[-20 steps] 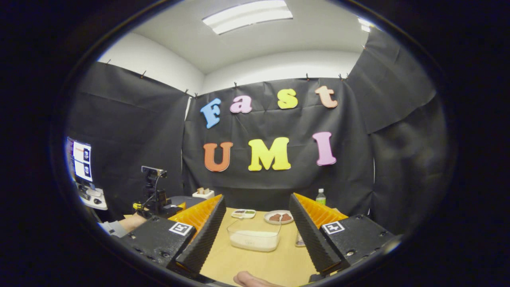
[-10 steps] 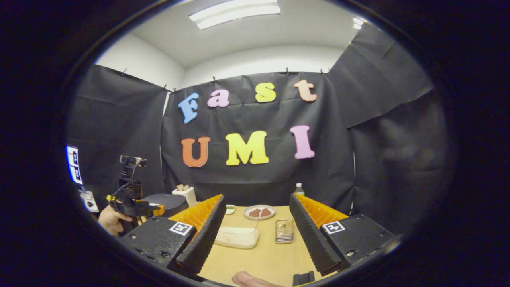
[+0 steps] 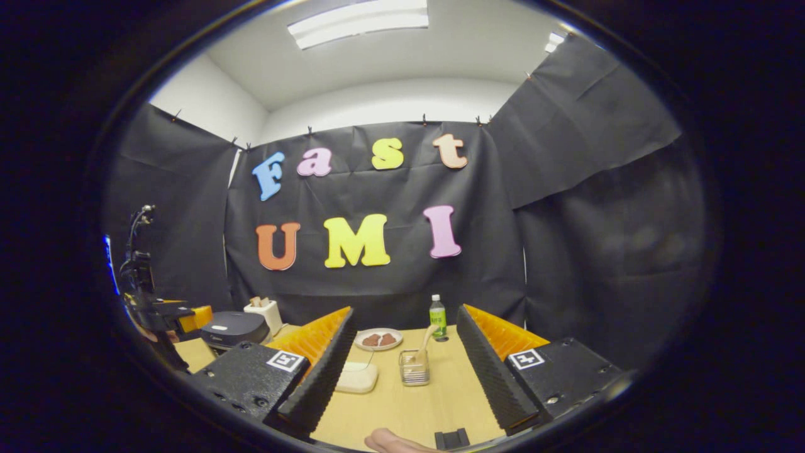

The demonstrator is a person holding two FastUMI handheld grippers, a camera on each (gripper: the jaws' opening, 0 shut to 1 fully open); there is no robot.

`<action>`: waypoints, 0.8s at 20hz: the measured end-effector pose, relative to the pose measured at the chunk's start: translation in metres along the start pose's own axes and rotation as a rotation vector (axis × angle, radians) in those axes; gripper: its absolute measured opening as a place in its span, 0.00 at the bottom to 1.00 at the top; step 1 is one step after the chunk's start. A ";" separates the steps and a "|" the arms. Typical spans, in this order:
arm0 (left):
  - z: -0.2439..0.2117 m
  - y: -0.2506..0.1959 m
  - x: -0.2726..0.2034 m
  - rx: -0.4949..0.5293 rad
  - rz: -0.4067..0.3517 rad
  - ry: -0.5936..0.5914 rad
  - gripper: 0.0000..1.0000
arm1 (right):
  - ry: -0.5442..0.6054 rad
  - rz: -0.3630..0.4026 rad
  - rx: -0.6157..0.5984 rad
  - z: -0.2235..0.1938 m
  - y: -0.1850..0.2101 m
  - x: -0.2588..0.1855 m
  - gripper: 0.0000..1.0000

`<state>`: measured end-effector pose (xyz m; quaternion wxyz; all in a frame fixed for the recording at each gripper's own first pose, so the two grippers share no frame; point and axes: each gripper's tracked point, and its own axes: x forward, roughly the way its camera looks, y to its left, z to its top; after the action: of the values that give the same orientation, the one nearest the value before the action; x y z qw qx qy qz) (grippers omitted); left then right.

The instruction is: Close the left gripper, press the button to open the rice cooker; take a wooden spoon from the chopstick holder with the right hand, scoop a spoonful of rice and pour it into the rice cooker, then put the wooden spoon back into the chopstick holder.

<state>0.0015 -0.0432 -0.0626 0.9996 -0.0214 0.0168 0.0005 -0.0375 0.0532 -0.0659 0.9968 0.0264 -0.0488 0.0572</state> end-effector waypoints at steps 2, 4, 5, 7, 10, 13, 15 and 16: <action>0.008 -0.008 -0.024 -0.010 -0.020 -0.029 0.96 | 0.003 0.017 0.000 -0.002 0.006 -0.001 1.00; 0.019 -0.014 -0.043 -0.018 -0.030 -0.074 0.96 | 0.006 0.035 0.000 -0.004 0.012 -0.002 1.00; 0.027 -0.013 -0.053 -0.016 -0.029 -0.095 0.96 | 0.004 0.042 -0.001 -0.005 0.014 -0.003 1.00; 0.034 -0.017 -0.065 -0.007 -0.038 -0.117 0.96 | 0.001 0.057 -0.010 -0.005 0.021 -0.006 1.00; 0.044 -0.018 -0.076 -0.006 -0.043 -0.136 0.96 | 0.001 0.075 -0.023 -0.007 0.030 -0.007 1.00; 0.045 -0.022 -0.082 -0.022 -0.060 -0.127 0.96 | 0.001 0.083 -0.032 -0.006 0.036 -0.012 1.00; 0.049 -0.021 -0.085 -0.019 -0.057 -0.134 0.96 | -0.008 0.083 -0.032 -0.003 0.037 -0.014 1.00; 0.048 -0.020 -0.085 -0.018 -0.056 -0.133 0.96 | -0.011 0.084 -0.034 -0.003 0.039 -0.014 1.00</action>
<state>-0.0816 -0.0610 -0.0112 0.9979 -0.0306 -0.0504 -0.0260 -0.0558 0.0901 -0.0682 0.9935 0.0077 -0.0564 0.0982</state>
